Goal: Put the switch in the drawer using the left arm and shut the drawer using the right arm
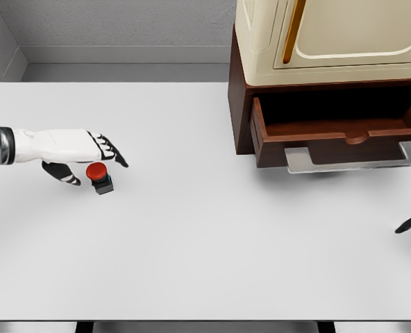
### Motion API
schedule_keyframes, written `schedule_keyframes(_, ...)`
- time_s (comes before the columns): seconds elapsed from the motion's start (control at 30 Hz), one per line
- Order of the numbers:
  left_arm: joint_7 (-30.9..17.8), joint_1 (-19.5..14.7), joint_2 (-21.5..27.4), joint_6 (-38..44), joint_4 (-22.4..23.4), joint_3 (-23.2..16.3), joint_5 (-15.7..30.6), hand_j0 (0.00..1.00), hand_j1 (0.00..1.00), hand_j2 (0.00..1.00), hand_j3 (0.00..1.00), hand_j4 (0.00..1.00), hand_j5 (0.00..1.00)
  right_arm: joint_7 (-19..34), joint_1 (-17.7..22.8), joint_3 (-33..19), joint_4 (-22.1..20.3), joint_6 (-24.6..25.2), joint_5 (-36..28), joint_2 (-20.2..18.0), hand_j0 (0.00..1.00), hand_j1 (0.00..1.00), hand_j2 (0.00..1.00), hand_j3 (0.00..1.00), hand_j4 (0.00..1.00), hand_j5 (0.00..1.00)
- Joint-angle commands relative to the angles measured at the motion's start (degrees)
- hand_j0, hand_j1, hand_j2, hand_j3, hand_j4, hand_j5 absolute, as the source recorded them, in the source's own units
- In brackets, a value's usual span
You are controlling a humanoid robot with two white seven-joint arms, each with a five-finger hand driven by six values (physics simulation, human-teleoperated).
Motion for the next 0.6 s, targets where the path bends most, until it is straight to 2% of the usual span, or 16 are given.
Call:
schedule_keyframes(0.0, 0.02, 0.0, 0.11, 0.14, 0.4, -0.26, 0.25, 0.84, 0.84, 0.84, 0.84, 0.84, 0.84, -0.02, 0.09, -3.69, -0.32, 0.18, -1.02, 2.17, 0.34, 0.34, 0.34, 0.34, 0.34, 0.34)
schedule_keyframes(0.17, 0.02, 0.09, -0.33, 0.14, 0.31, -1.05, 0.25, 0.83, 0.83, 0.83, 0.83, 0.83, 0.83, -0.02, 0.09, -5.02, -0.41, 0.18, -1.46, 4.02, 0.36, 0.36, 0.36, 0.36, 0.36, 0.36)
schedule_keyframes(0.27, 0.02, 0.0, -0.42, 0.14, 0.75, -1.66, -0.98, 0.82, 0.82, 0.82, 0.82, 0.82, 0.82, -0.02, 0.0, -4.93, -0.41, 0.18, -1.54, 4.11, 0.41, 0.41, 0.41, 0.41, 0.41, 0.41)
schedule_keyframes(0.4, 0.02, 0.0, -0.33, 0.14, 0.58, -1.75, -1.07, 0.81, 0.81, 0.81, 0.81, 0.81, 0.81, -0.02, 1.58, -4.84, -0.5, 0.18, -1.54, 4.9, 0.41, 0.41, 0.41, 0.41, 0.41, 0.41)
schedule_keyframes(0.47, 0.02, 0.0, -0.33, 0.14, 0.58, -1.75, -1.07, 0.75, 0.75, 0.75, 0.75, 0.75, 0.75, -0.02, 1.67, -4.84, -0.41, 0.18, -1.54, 5.08, 0.42, 0.42, 0.42, 0.42, 0.42, 0.42)
schedule_keyframes(0.53, 0.02, -0.09, -0.42, 0.14, 0.58, -1.75, -1.16, 0.65, 0.65, 0.65, 0.65, 0.65, 0.65, -0.02, 1.67, -4.84, -0.41, 0.18, -1.54, 5.69, 0.41, 0.41, 0.41, 0.41, 0.41, 0.41)
schedule_keyframes(0.57, 0.02, -0.17, -0.42, 0.14, 0.58, -1.75, -1.16, 0.63, 0.63, 0.63, 0.63, 0.63, 0.63, -0.02, 1.67, -4.84, -0.41, 0.18, -1.54, 5.69, 0.41, 0.41, 0.41, 0.41, 0.41, 0.41)
